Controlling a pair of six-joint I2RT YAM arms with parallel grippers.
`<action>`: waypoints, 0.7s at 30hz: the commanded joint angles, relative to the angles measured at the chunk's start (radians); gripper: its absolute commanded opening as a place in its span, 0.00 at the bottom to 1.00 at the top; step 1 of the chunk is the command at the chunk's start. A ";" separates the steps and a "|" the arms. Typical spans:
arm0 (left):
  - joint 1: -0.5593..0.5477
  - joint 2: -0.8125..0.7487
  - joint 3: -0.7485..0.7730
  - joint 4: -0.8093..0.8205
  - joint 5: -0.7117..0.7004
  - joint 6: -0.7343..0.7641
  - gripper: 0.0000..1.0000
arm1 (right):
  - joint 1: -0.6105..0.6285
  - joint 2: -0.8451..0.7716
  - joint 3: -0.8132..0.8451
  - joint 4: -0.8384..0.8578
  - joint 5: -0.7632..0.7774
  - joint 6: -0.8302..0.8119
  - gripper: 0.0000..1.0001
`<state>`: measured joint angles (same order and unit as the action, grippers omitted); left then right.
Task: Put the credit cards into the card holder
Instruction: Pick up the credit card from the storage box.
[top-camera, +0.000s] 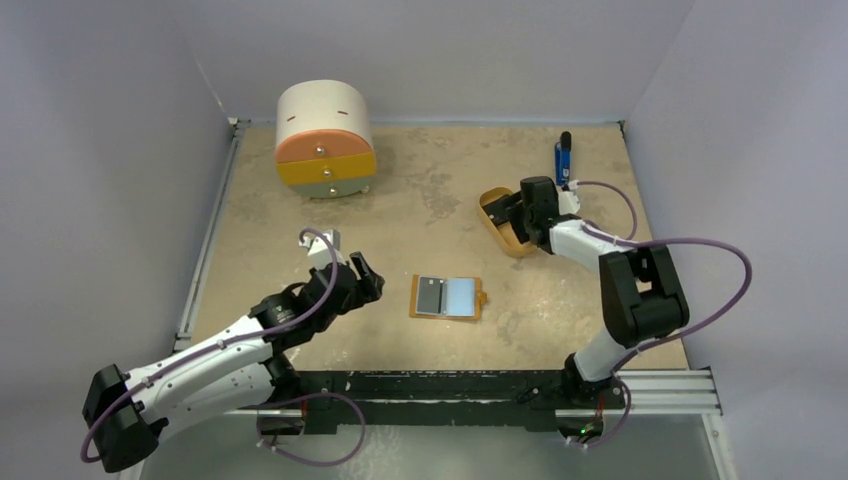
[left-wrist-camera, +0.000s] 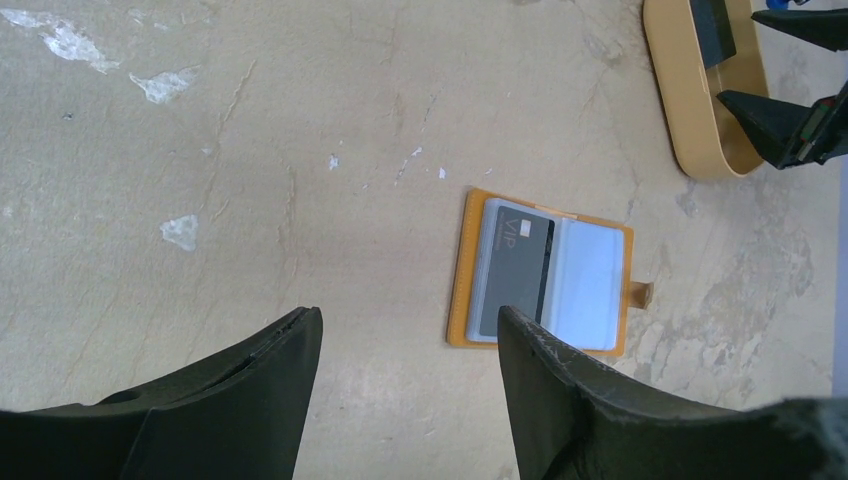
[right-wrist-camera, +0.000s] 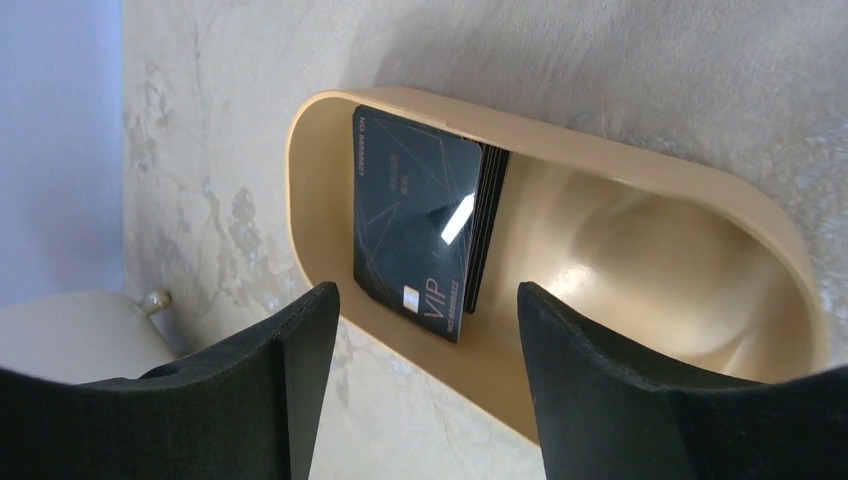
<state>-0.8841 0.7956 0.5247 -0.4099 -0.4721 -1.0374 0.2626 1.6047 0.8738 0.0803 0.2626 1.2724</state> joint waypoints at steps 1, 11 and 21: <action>0.001 0.018 -0.003 0.065 0.013 -0.013 0.64 | -0.001 0.049 0.053 0.033 0.011 0.066 0.68; 0.002 0.041 -0.014 0.083 0.017 -0.002 0.63 | -0.001 0.124 0.041 0.102 0.000 0.074 0.60; 0.001 0.069 -0.018 0.098 0.018 -0.001 0.63 | -0.001 0.156 0.030 0.121 -0.019 0.061 0.49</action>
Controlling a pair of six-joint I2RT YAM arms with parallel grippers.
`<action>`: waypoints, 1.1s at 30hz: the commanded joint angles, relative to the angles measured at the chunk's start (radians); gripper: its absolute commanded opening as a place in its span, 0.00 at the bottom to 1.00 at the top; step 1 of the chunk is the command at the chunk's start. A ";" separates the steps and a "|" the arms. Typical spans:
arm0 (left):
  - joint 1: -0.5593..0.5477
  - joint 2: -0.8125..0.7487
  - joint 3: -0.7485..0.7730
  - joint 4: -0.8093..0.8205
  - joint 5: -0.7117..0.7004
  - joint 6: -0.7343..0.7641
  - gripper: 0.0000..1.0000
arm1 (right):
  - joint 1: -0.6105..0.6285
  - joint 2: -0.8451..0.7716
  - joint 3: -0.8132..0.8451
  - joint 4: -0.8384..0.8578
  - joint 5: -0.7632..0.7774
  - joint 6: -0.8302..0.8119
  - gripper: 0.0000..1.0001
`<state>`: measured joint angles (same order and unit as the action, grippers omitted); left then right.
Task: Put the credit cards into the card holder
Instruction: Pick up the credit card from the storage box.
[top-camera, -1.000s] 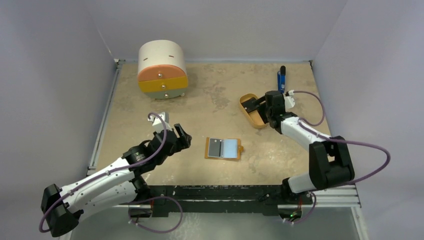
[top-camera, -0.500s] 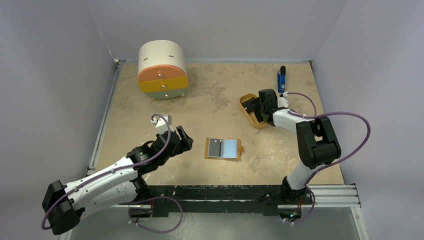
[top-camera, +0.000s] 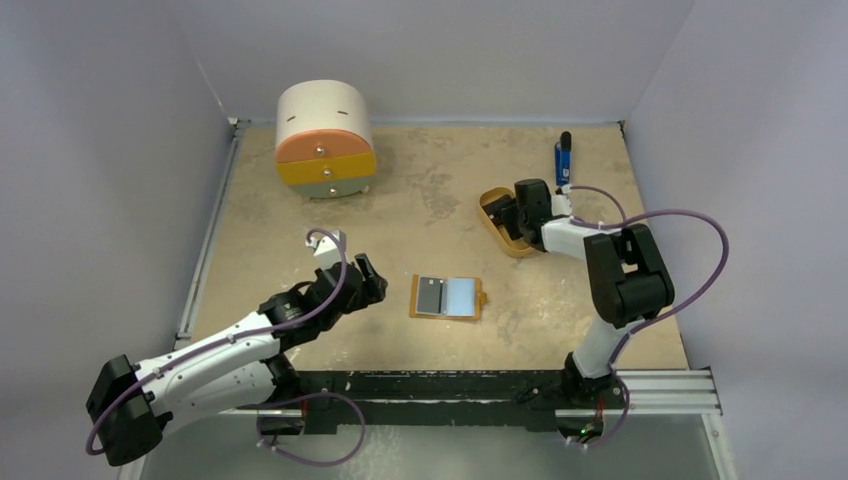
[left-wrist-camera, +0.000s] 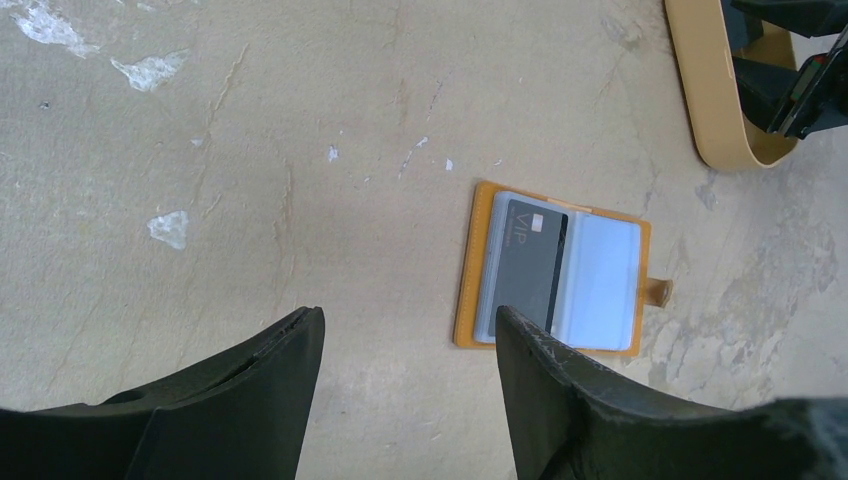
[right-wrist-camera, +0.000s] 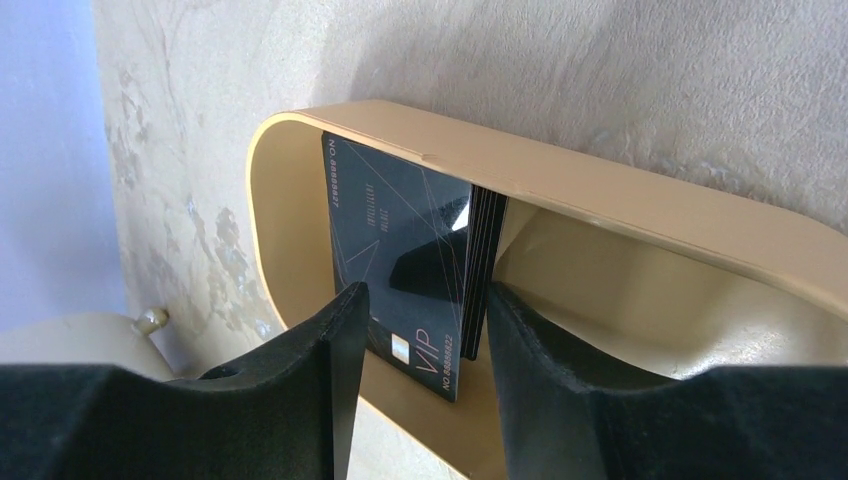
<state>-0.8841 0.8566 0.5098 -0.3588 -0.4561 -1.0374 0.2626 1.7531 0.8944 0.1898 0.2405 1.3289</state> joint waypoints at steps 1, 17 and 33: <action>0.002 0.011 -0.002 0.048 0.003 -0.001 0.63 | -0.003 0.007 0.002 0.012 0.002 0.005 0.48; 0.001 0.011 -0.015 0.062 0.030 -0.010 0.61 | -0.003 -0.056 -0.100 0.039 -0.001 0.012 0.30; 0.002 0.000 -0.030 0.081 0.057 -0.031 0.59 | -0.003 -0.150 -0.144 0.043 0.011 -0.037 0.19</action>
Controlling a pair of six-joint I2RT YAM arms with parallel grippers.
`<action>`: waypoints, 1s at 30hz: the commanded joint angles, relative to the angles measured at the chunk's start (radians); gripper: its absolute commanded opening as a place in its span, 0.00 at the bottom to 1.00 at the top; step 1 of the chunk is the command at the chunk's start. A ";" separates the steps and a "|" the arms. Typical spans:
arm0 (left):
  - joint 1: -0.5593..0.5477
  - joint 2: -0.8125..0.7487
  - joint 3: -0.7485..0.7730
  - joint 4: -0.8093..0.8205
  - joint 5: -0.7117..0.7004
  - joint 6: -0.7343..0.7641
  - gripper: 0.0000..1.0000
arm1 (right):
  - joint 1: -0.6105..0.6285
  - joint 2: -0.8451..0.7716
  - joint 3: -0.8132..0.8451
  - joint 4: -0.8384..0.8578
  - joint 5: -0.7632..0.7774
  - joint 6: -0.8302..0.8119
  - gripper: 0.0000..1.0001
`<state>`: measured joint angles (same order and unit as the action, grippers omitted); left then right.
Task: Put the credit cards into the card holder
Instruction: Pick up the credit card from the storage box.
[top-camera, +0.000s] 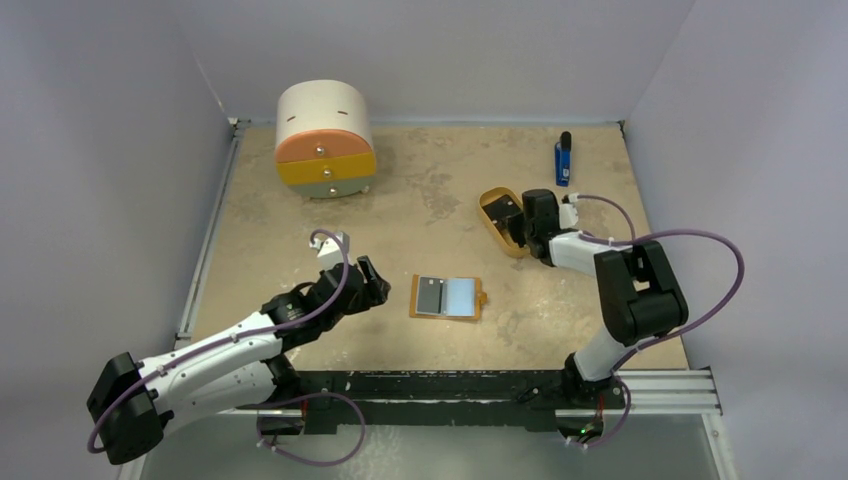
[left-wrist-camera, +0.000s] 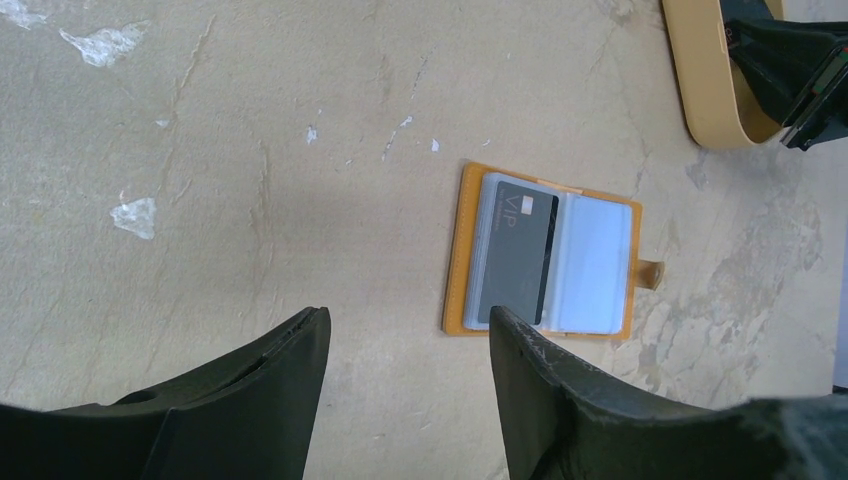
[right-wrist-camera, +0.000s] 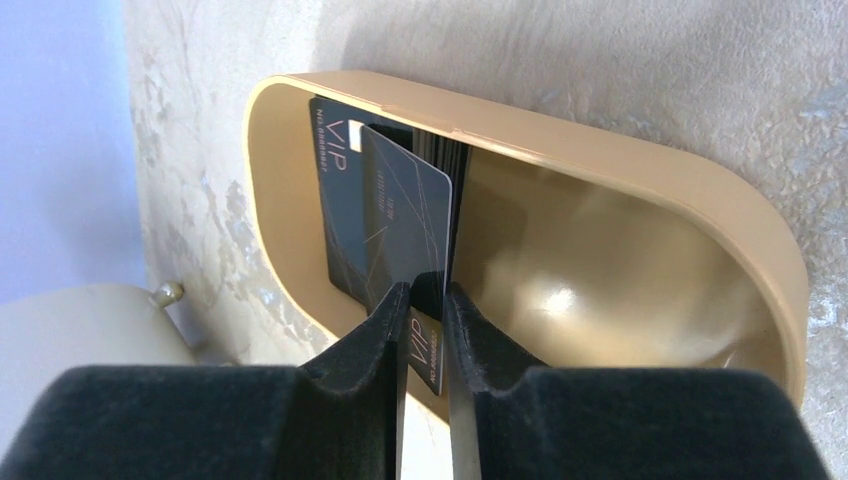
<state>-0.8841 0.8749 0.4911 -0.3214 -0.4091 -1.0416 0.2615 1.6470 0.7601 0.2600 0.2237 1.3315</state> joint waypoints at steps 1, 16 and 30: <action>0.002 -0.020 -0.012 0.042 0.010 -0.027 0.59 | -0.002 -0.050 -0.005 -0.032 0.030 -0.050 0.18; 0.001 -0.029 -0.028 0.059 0.024 -0.043 0.57 | -0.001 -0.104 0.026 -0.041 0.016 -0.116 0.02; 0.002 -0.066 0.036 -0.019 -0.033 0.008 0.57 | -0.001 -0.352 0.293 -0.208 -0.103 -0.676 0.00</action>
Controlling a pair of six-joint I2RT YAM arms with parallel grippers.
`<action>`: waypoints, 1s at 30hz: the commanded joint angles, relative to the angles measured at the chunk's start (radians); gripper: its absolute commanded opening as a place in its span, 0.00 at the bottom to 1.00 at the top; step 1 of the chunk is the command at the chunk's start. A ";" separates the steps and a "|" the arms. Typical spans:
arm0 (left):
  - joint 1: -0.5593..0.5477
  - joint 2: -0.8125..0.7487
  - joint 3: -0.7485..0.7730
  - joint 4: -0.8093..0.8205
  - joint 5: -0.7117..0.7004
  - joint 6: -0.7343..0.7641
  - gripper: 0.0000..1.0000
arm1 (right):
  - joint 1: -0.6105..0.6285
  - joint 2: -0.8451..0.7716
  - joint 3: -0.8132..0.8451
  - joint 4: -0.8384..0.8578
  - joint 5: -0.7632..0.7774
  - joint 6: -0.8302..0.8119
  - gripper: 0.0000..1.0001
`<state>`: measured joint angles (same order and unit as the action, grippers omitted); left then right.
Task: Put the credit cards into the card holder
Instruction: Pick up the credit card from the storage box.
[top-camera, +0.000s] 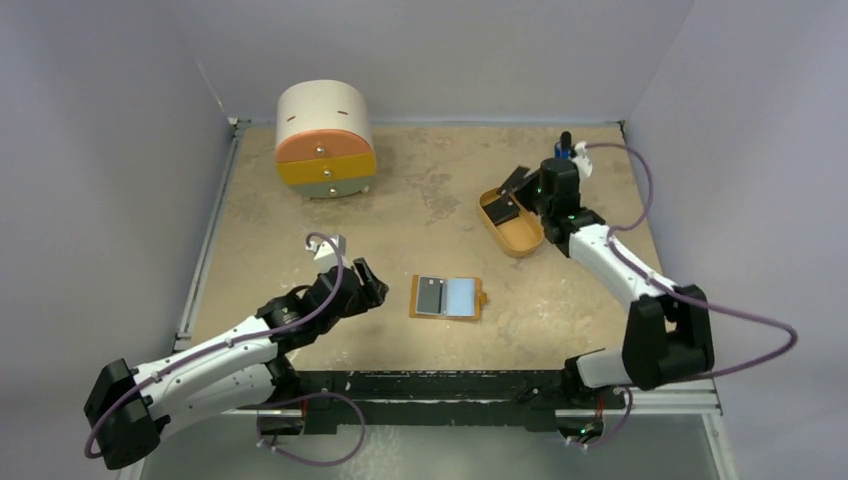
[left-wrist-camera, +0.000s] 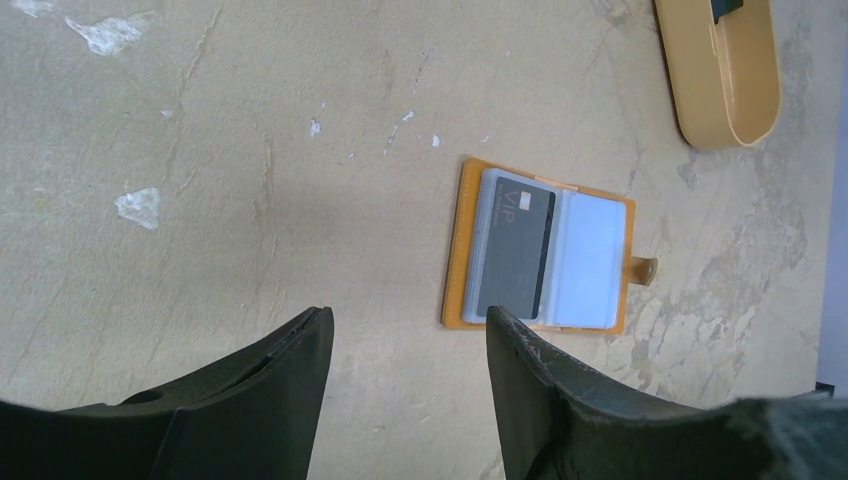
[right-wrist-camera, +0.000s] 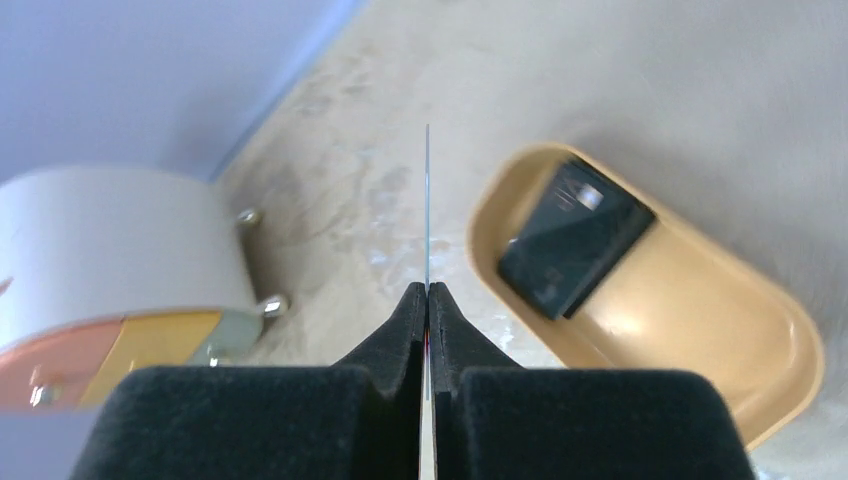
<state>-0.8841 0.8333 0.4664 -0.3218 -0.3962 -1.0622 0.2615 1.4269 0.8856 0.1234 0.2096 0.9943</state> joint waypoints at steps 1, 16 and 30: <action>0.001 -0.027 0.069 -0.025 -0.054 0.039 0.57 | -0.001 -0.165 0.186 -0.105 -0.149 -0.404 0.00; 0.001 0.114 0.123 0.168 0.066 0.163 0.80 | 0.188 -0.518 -0.017 -0.627 -0.628 -0.639 0.00; -0.020 0.490 0.199 0.449 0.320 0.080 0.54 | 0.187 -0.411 -0.309 -0.398 -0.734 -0.343 0.00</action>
<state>-0.9001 1.2816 0.6132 -0.0086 -0.1417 -0.9585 0.4507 0.9848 0.5777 -0.3298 -0.4694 0.5797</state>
